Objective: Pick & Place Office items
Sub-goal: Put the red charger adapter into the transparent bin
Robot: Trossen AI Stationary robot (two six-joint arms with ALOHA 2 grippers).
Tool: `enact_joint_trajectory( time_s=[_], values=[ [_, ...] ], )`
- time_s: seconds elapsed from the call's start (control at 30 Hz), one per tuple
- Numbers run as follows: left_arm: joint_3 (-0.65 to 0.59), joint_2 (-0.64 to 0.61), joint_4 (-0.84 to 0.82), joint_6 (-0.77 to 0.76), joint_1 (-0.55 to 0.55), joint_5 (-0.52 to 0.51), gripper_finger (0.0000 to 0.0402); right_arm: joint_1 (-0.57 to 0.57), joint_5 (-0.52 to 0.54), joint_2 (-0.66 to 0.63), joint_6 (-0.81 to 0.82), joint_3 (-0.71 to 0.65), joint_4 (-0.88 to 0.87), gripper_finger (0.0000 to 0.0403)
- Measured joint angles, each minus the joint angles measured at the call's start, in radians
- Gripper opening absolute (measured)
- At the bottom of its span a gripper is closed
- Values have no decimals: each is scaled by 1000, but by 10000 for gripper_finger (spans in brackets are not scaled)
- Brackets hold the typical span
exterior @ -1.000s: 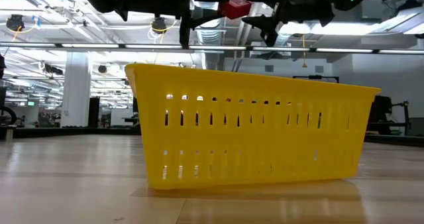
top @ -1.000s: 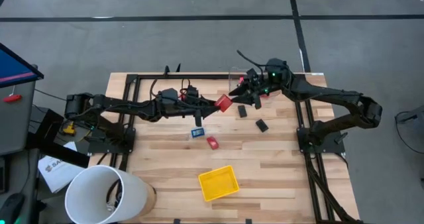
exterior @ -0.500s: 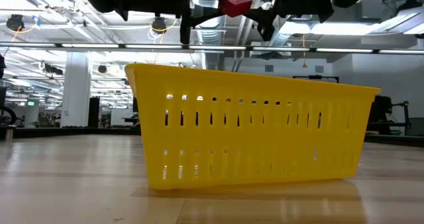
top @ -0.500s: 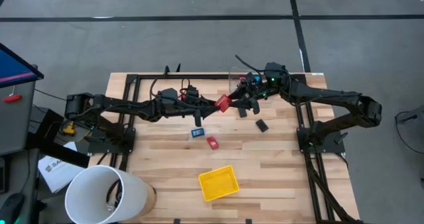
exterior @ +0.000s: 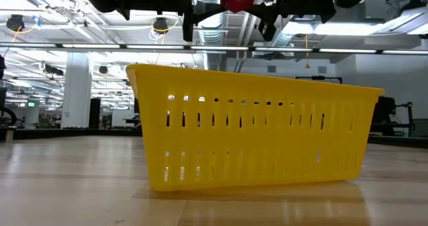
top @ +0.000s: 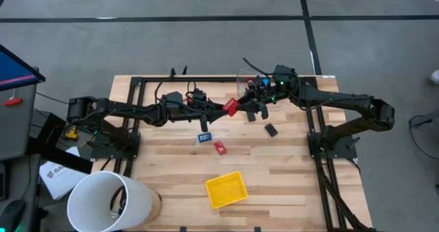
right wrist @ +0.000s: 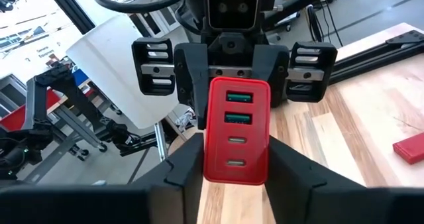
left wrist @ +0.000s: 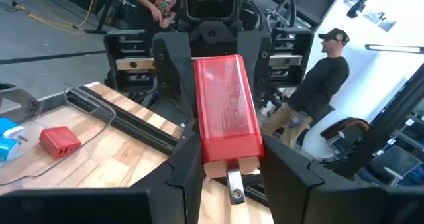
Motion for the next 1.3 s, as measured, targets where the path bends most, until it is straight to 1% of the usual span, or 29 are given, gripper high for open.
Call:
enact_joint_trajectory(
  time_s=[0.03, 0.13, 0.3, 0.4, 0.47, 0.53, 0.67, 0.73, 0.8, 0.9, 0.97, 1.13, 1.3],
  values=[
    [0, 0, 0, 4, 0, -1, 114, 0, -2, 0, 0, 0, -1, 112],
    [0, 0, 1, 10, 0, -5, 117, -1, -2, 0, -12, 0, 0, 110],
    [1, 0, -3, 15, -9, -21, 170, -20, -3, -1, -26, 0, 10, 110],
    [1, 0, -45, 38, -26, -25, 194, -60, -11, -3, -26, 2, 13, 110],
    [1, 0, -91, 47, -35, -23, 203, -101, -7, -3, -22, 4, 12, 110],
    [1, 0, -165, 75, -45, -19, 207, -147, -2, -3, -22, 4, -2, 110],
    [1, 0, -311, 209, -86, -19, 202, -256, 33, -3, -38, 5, -92, 110],
    [-9, -3, -332, 245, -107, -21, 196, -314, 54, -3, -47, 5, -154, 110],
    [-37, -32, -334, 251, -115, -26, 189, -365, 84, -3, -49, 0, -204, 110],
    [-95, -93, -321, 248, -113, -63, 181, -415, 154, -3, -74, -2, -318, 110],
    [-146, -139, -308, 244, -112, -79, 176, -429, 223, -3, -102, -2, -389, 110],
    [-266, -261, -256, 216, -118, -78, 169, -439, 448, -1, -134, -2, -529, 110],
    [-357, -345, -212, 208, -140, -86, 166, -441, 595, -1, -143, -3, -666, 110]
  ],
)
